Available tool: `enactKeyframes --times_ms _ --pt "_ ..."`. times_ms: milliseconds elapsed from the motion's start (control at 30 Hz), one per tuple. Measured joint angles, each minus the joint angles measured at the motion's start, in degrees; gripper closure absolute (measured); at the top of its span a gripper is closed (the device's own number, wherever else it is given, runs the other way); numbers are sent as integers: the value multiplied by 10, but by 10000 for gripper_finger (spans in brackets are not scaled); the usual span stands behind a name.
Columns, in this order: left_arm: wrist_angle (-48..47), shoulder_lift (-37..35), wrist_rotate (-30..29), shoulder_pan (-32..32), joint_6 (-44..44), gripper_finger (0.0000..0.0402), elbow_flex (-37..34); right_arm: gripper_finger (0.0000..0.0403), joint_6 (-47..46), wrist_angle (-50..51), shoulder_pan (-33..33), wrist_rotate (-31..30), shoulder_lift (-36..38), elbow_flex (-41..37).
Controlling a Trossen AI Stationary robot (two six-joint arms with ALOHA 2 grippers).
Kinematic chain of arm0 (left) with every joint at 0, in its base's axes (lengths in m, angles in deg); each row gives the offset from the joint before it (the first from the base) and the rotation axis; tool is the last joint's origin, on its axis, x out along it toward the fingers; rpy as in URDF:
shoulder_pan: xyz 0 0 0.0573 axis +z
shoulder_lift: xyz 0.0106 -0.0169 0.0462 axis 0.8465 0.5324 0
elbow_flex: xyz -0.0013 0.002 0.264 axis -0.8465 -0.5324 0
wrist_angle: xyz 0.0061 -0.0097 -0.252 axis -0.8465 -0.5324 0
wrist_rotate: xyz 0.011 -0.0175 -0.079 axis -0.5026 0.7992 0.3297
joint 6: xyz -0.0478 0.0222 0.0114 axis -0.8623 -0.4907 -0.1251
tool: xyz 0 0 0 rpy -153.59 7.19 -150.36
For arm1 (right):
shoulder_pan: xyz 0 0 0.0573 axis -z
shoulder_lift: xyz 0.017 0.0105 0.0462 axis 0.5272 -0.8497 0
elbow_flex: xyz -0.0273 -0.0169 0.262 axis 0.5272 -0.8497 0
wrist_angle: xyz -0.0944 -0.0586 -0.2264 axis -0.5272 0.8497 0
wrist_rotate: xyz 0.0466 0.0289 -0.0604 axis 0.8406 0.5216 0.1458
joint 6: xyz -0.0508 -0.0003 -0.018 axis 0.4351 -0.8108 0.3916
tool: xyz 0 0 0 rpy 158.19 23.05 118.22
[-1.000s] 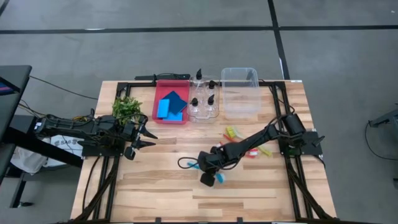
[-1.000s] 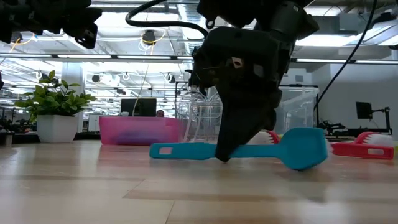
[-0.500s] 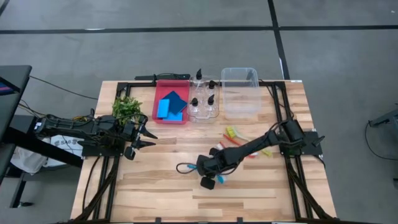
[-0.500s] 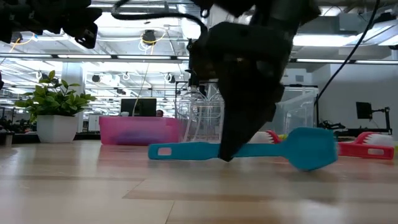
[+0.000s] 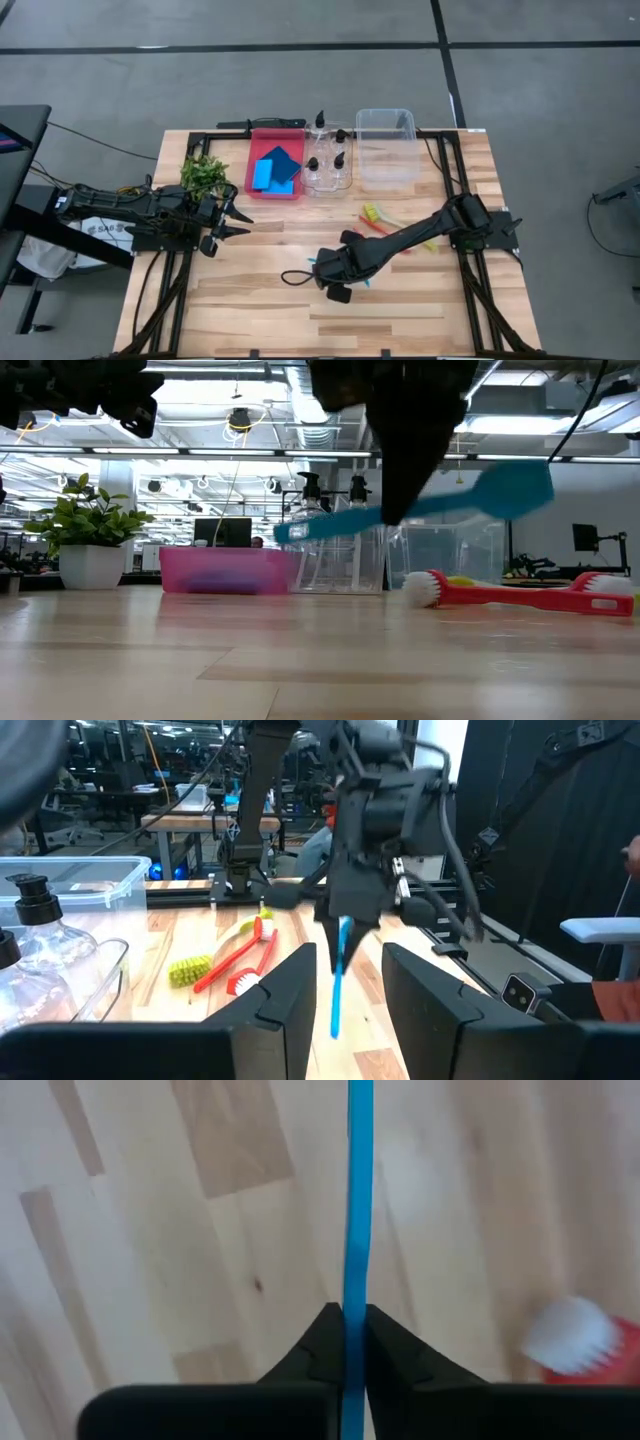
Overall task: Pick & Place Kitchen Sink Supplies
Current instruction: Put the blue dish brush into the right transparent bin
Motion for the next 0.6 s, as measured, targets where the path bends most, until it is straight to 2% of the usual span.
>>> enactKeyframes --times_ms 200,333,500,600 --pt "0 0 0 0 0 284 0 389 13 128 6 -44 1 92" --pt "0 0 0 0 0 284 0 381 12 217 13 -96 2 155" --pt "0 0 0 0 0 284 0 393 13 311 29 -163 2 225" --pt "0 0 0 0 0 284 0 392 15 339 44 -201 3 258"
